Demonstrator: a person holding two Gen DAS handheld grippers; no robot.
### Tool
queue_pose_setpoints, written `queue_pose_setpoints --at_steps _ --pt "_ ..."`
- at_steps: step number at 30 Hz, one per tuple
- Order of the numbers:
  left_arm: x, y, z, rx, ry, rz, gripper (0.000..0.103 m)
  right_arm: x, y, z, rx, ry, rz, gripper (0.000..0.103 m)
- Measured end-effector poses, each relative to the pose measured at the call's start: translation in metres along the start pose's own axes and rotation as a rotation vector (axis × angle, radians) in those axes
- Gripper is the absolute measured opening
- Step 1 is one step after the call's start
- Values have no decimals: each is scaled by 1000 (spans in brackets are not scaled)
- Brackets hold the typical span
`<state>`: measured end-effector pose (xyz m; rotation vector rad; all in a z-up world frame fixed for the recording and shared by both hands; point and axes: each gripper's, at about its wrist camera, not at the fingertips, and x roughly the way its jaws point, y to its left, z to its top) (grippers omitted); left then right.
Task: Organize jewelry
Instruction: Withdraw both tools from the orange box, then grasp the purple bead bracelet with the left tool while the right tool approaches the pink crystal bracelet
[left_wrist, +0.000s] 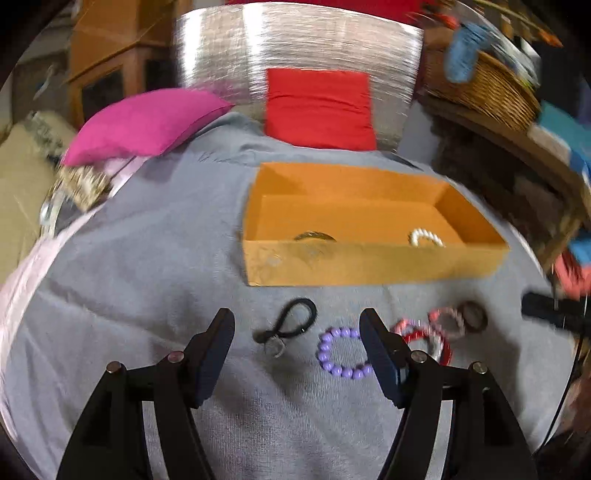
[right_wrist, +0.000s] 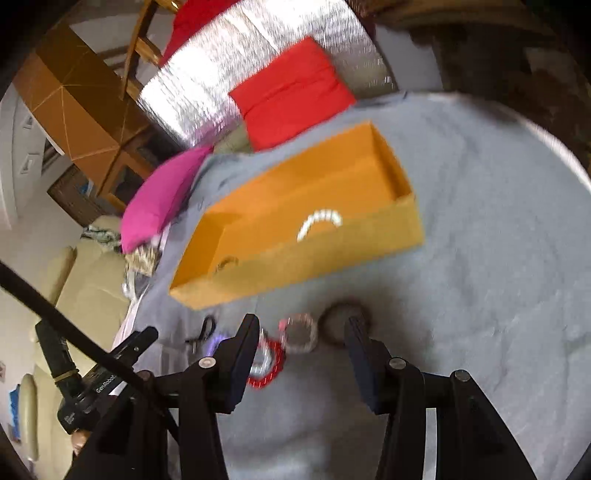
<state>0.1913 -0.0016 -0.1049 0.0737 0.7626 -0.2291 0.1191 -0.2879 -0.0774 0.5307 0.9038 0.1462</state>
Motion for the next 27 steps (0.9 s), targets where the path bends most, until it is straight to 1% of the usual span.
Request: queue_pose_setpoints --at_steps 2,3,5,8,11,13,14,15,16,19,21,25,27 --pt "5 -5 -1 67 12 18 71 4 1 0 7 12 13 48" --pt "5 -5 -1 94 2 24 71 8 2 0 6 14 8 48" --pt "7 -2 1 131 -3 30 71 13 1 2 4 16 -17 48" --pt "8 3 -5 168 18 -1 71 22 -7 3 28 41 -42 48" --pt "7 4 -12 211 28 7 71 32 -15 3 47 77 -37 48" --pt "5 5 -14 204 30 -13 71 37 -14 0 59 95 -14 47" --pt "4 6 -13 191 30 -23 71 42 -14 -2 80 112 13 44" --pt "3 6 -12 179 26 -34 71 46 -14 -3 92 130 36 36" --pt "2 6 -12 171 19 -41 71 50 -12 -5 100 145 45 32" --pt "2 6 -10 149 10 -50 68 62 -13 -9 125 161 17 32" --pt "5 7 -9 130 24 -72 58 67 -16 -9 155 167 13 32" --pt "13 1 -12 128 66 -113 57 74 -23 -7 198 172 -9 32" --pt "15 -4 -13 140 79 -133 57 78 -21 -5 192 171 -33 32"
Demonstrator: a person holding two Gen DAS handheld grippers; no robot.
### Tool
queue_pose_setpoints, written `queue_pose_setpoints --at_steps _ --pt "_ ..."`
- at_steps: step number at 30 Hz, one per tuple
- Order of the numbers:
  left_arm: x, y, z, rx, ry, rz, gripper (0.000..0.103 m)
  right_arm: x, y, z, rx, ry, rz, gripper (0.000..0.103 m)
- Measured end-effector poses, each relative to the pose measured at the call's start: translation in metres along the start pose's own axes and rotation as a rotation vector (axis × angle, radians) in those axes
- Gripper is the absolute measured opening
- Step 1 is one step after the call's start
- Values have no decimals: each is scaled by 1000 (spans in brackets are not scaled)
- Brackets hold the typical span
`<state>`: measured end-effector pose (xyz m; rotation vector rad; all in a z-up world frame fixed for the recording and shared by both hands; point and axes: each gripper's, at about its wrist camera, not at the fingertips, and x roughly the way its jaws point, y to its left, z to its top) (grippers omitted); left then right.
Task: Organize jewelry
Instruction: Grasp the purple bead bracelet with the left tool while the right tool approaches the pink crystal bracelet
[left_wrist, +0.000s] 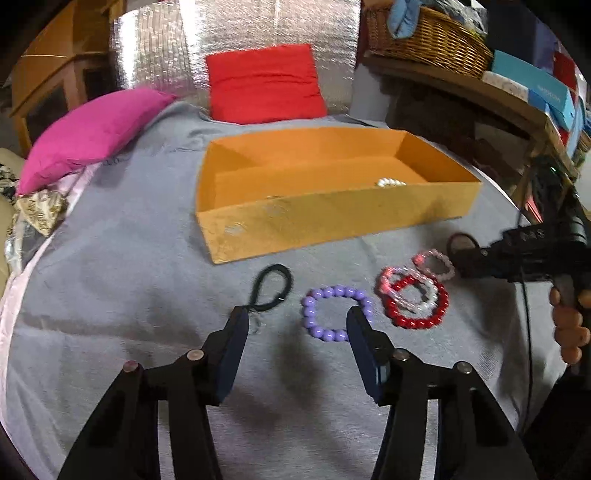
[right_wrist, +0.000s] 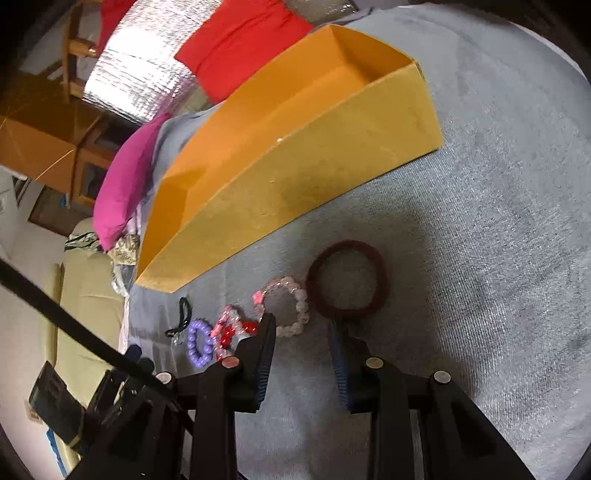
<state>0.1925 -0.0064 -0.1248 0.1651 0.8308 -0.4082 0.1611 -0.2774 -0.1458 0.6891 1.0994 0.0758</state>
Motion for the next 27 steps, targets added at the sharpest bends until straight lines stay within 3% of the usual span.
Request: queue_pose_setpoints --at_steps 5,8,12,13,22,27 --pt "4 5 4 -16 6 21 57 8 14 5 -44 -37 -74 32" --pt "6 15 5 -28 15 37 57 15 28 4 -132 -65 -159 32" --pt "13 19 -2 -29 66 25 57 21 45 -4 -288 -84 -301 12" --pt "16 18 -4 -25 78 18 57 21 48 -6 -306 -88 -309 12" --pt "23 -2 -2 -31 96 -45 57 -4 41 -2 -274 -152 -223 9" --pt "36 -8 0 5 123 13 57 -3 42 0 -249 -141 -203 9"
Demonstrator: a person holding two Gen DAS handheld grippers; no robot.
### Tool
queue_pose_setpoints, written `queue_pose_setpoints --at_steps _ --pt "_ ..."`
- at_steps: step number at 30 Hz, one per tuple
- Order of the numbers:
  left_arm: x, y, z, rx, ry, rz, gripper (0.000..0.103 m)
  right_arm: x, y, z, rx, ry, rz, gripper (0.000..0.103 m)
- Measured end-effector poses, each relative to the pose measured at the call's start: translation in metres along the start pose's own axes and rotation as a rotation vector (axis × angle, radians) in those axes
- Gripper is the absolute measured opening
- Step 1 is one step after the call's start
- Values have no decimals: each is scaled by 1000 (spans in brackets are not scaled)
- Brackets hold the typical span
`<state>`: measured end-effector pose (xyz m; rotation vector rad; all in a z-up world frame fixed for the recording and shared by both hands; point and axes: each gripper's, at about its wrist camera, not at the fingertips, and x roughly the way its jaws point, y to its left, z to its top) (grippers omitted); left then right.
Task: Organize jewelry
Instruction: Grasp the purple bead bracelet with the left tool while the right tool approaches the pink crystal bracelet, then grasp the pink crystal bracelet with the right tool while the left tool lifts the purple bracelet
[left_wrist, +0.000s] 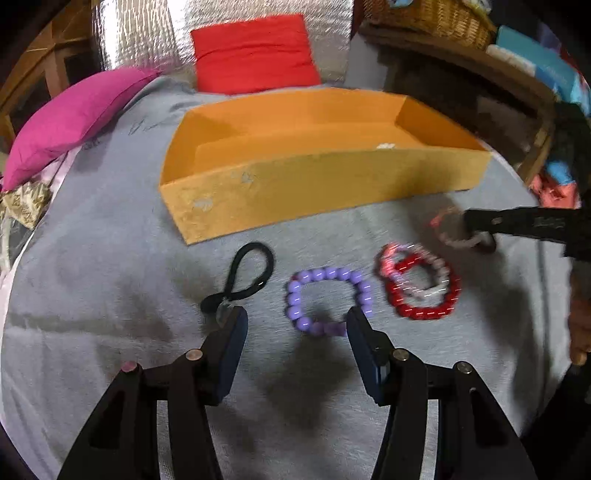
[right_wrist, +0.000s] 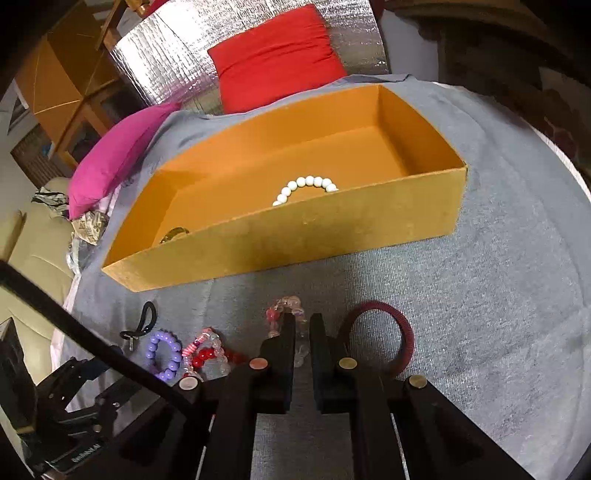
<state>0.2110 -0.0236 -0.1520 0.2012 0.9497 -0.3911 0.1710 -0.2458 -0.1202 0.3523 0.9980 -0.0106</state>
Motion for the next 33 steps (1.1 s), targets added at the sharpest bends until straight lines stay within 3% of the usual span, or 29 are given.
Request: queue_pose_setpoints --at_steps 8,11,15,23,25,27,33 --pt "15 5 2 -59 30 -58 56 -8 -2 -1 24 -9 31 9" --pt "19 7 6 -91 34 -75 44 -9 -3 -3 23 -4 41 9" --pt "23 -1 8 -48 29 -44 35 -11 -6 -3 40 -7 51 9" --pt "24 -10 9 -8 25 -25 35 -11 -12 -3 52 2 57 9" --pt "25 -12 10 -7 19 -29 29 -10 -13 -3 56 7 55 9" --pt "24 -12 10 -13 15 -39 11 -11 -14 -2 61 5 61 9" --pt "18 -6 10 -39 -16 -43 9 -19 -16 -1 76 -23 99 9"
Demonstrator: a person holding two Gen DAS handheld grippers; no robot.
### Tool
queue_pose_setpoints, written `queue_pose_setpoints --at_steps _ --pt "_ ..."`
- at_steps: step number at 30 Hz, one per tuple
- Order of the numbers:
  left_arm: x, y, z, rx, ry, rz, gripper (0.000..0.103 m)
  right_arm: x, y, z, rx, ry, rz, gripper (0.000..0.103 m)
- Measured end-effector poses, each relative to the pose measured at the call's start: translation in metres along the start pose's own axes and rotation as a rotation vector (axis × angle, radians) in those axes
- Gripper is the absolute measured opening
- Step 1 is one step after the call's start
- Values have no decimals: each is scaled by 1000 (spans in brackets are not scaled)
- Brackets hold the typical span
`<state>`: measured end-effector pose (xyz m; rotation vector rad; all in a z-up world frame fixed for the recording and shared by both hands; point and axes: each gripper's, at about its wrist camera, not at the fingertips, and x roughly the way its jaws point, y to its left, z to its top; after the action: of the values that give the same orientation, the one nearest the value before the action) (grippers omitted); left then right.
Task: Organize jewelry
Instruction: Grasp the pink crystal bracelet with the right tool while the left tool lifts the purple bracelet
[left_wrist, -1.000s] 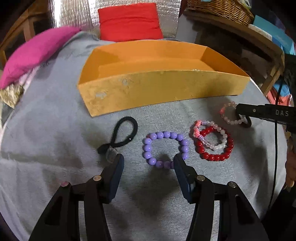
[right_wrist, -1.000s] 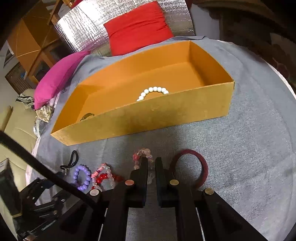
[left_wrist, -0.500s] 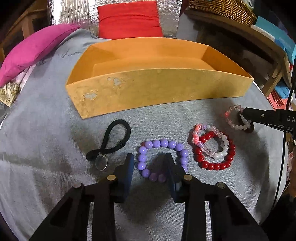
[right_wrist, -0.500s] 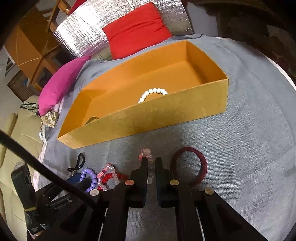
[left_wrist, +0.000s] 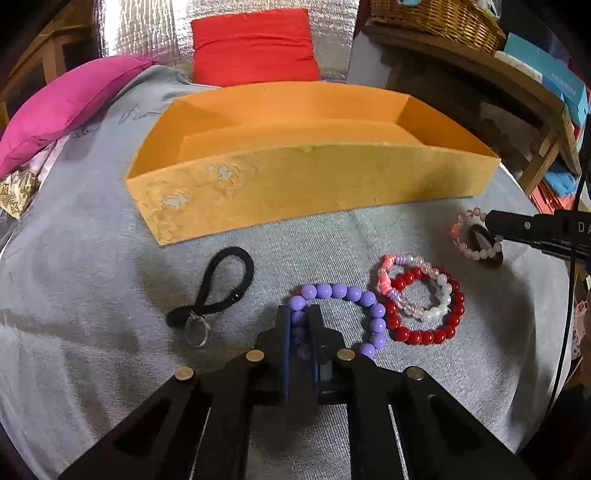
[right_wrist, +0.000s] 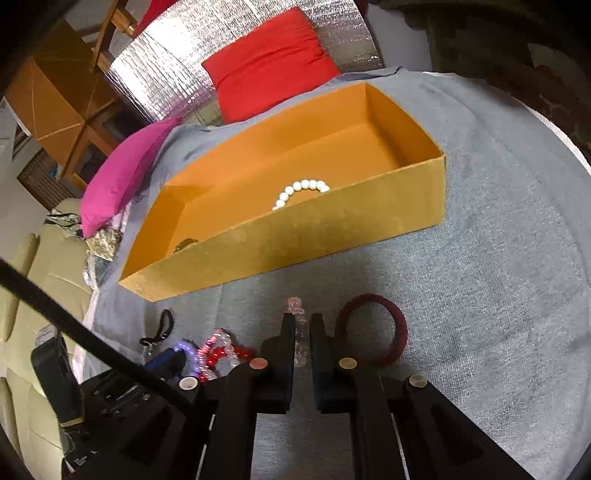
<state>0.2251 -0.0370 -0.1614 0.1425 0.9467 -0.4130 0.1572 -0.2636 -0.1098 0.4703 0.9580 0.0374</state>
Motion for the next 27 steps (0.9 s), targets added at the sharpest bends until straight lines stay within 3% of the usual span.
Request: queue_pose_setpoints --at_steps 10,27 --pt "-35 13 5 -22 -128 -23 9 -15 -1 4 38 -59 99 9" --pt "-66 19 11 -42 -232 -16 9 -26 9 3 16 -133 89 9"
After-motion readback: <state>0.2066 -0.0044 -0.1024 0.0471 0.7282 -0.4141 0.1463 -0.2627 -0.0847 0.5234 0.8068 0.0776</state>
